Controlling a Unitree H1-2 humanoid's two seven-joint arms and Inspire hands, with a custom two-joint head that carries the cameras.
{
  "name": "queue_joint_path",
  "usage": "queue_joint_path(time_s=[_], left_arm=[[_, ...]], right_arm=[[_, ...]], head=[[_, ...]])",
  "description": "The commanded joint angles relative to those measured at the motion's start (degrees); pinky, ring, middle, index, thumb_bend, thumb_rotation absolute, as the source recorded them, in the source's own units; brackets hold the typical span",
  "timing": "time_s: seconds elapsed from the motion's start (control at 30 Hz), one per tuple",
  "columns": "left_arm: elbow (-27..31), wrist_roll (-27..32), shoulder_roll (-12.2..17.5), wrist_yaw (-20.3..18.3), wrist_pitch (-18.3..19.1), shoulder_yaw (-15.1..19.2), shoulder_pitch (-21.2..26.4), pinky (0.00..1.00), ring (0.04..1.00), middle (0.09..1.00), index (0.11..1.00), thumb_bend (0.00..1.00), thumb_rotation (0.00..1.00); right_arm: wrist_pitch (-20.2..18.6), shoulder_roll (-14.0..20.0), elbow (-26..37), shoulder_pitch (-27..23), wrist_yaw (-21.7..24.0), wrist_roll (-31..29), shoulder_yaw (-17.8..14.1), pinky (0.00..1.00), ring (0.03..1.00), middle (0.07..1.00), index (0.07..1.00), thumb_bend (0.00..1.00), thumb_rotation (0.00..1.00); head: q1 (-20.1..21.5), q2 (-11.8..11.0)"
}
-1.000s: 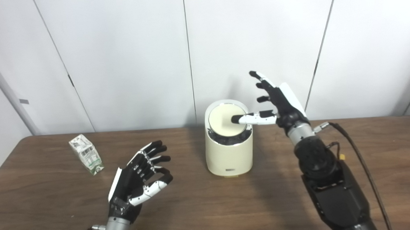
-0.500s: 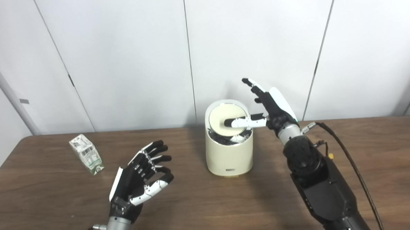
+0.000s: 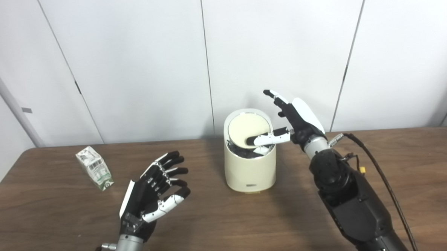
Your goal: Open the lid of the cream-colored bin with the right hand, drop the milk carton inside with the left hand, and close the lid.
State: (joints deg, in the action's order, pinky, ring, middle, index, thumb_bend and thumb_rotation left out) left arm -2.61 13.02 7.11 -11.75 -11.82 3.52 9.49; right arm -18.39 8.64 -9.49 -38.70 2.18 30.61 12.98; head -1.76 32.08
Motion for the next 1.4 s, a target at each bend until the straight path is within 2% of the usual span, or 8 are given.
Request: queue_joint_path(time_s=[0.0,0.13,0.23,0.37,0.5,0.93,1.13,1.37], left_arm=[[2.5,-0.3,0.3,0.1,-0.9,0.0,1.2,0.57,0.714,0.801,0.828,0.70,0.15],[2.5,-0.3,0.3,0.0,-1.1,-0.1,1.2,0.56,0.714,0.798,0.829,0.70,0.15],[3.0,-0.5,0.3,0.1,-1.1,-0.1,1.0,0.57,0.713,0.797,0.831,0.69,0.15],[3.3,0.0,0.3,-0.1,-1.1,-0.1,1.0,0.58,0.714,0.797,0.833,0.67,0.14],[3.3,0.0,0.2,0.0,-1.1,-0.1,1.0,0.56,0.716,0.798,0.831,0.68,0.14],[2.7,0.6,0.4,-0.4,-1.3,0.0,1.2,0.56,0.718,0.800,0.831,0.67,0.13],[2.6,0.2,0.4,-0.3,-1.2,0.0,1.1,0.57,0.711,0.797,0.830,0.68,0.14],[2.4,0.1,0.7,-0.5,-1.3,-0.1,1.2,0.58,0.713,0.799,0.832,0.68,0.14]], right_arm=[[0.0,1.2,2.3,-2.5,0.5,2.0,1.0,0.81,0.911,0.940,0.927,0.92,0.27],[-0.7,2.4,3.2,-2.3,1.6,4.3,2.9,0.76,0.900,0.944,0.929,0.92,0.27],[-1.0,4.0,4.0,-2.3,1.9,9.3,6.1,0.72,0.876,0.947,0.926,0.92,0.28],[-2.1,5.0,5.4,-2.4,2.6,14.9,9.4,0.72,0.871,0.949,0.920,0.92,0.27],[-3.6,4.6,6.9,-2.2,4.1,17.9,10.2,0.75,0.890,0.954,0.919,0.92,0.26],[-0.7,0.5,15.6,2.6,1.0,6.7,-0.8,0.68,0.837,0.891,0.896,0.77,0.34],[4.1,-0.4,18.4,8.5,-2.0,0.9,-4.8,0.67,0.832,0.885,0.884,0.75,0.34],[9.1,0.6,21.3,18.2,-0.8,-5.6,-6.3,0.74,0.873,0.920,0.908,0.77,0.31]], head=[[0.0,0.1],[-0.3,0.5],[-0.5,0.7],[-0.4,0.9],[-0.5,0.9],[-0.1,0.7],[0.0,0.4],[0.2,0.3]])
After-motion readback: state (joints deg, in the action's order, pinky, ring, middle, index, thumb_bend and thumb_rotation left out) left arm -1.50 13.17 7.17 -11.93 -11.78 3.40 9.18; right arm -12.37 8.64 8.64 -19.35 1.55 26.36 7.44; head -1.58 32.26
